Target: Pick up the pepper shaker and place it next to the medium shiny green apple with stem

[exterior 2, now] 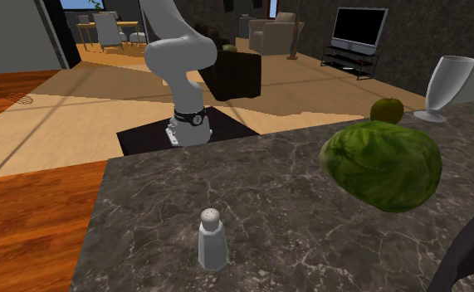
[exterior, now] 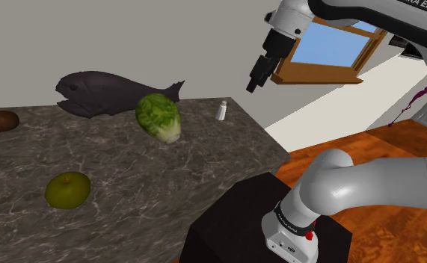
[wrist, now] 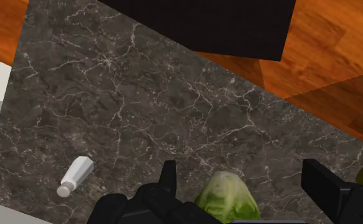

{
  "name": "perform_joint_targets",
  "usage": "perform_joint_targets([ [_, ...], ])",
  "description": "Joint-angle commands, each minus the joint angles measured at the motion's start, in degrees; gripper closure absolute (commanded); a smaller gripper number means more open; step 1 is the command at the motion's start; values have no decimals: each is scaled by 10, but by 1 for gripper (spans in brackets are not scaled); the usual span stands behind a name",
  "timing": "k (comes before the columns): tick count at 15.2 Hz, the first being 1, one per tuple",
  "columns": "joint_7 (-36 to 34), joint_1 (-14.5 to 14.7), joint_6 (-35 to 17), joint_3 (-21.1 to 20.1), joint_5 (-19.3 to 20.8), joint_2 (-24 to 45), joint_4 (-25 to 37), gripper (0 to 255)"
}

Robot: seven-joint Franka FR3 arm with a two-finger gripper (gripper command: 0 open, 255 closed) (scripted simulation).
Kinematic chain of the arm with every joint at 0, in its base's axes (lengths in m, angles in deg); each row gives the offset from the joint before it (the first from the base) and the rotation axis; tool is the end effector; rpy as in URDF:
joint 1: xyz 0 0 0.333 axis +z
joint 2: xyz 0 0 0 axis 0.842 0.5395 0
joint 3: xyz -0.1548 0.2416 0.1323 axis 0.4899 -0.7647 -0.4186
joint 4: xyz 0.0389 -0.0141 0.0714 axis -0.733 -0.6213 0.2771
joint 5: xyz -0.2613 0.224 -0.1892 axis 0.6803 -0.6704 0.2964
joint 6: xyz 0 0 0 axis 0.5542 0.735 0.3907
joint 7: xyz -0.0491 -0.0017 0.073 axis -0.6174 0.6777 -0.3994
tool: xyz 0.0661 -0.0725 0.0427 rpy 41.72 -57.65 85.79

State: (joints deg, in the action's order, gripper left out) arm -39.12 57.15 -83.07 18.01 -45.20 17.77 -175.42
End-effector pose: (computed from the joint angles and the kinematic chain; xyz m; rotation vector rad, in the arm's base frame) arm 0.2949 0.0051 0.6315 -3.0604 -0.2354 -0.1661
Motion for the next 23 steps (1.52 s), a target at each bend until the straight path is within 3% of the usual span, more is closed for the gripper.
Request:
perform_joint_targets([
  [1,0,0,0,0,0,0,0,0],
  [12,96,-21,-159,65,61,146,-26,0],
  [23,184,-37,-296,124,84,351,38,0],
])
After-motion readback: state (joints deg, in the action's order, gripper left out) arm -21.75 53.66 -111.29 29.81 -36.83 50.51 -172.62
